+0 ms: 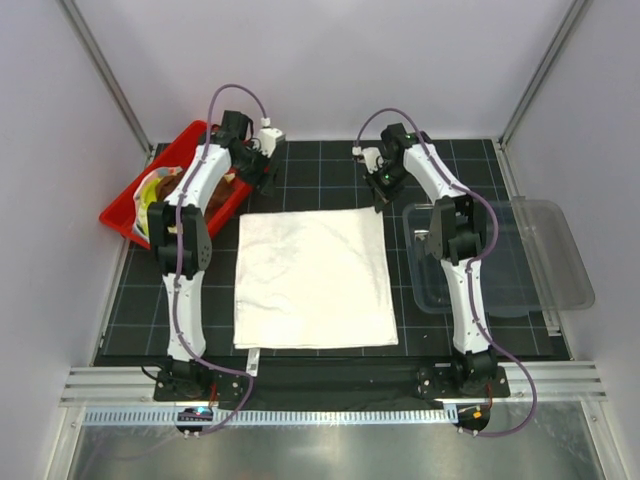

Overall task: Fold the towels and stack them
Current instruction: Fold the towel

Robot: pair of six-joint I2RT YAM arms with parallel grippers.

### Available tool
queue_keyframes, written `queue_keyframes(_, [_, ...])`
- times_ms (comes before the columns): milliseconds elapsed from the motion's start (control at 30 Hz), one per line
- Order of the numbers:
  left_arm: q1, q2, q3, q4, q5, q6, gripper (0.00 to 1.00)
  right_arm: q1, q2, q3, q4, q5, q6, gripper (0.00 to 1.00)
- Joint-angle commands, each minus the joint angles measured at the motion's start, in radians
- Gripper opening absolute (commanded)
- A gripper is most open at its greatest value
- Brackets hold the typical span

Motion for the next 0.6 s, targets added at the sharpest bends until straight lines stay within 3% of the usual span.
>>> queue_keyframes(0, [0.005, 0.045, 0.083, -0.077, -0.017, 0.024, 0.63, -0.012, -0.061, 0.013, 0.001, 0.093, -0.050, 0.01])
queue_keyframes(567, [-0.005, 0.133, 0.140, -0.058, -0.140, 0.083, 0.62, -0.038, -0.123, -0.070, 0.089, 0.090, -0.115, 0.01])
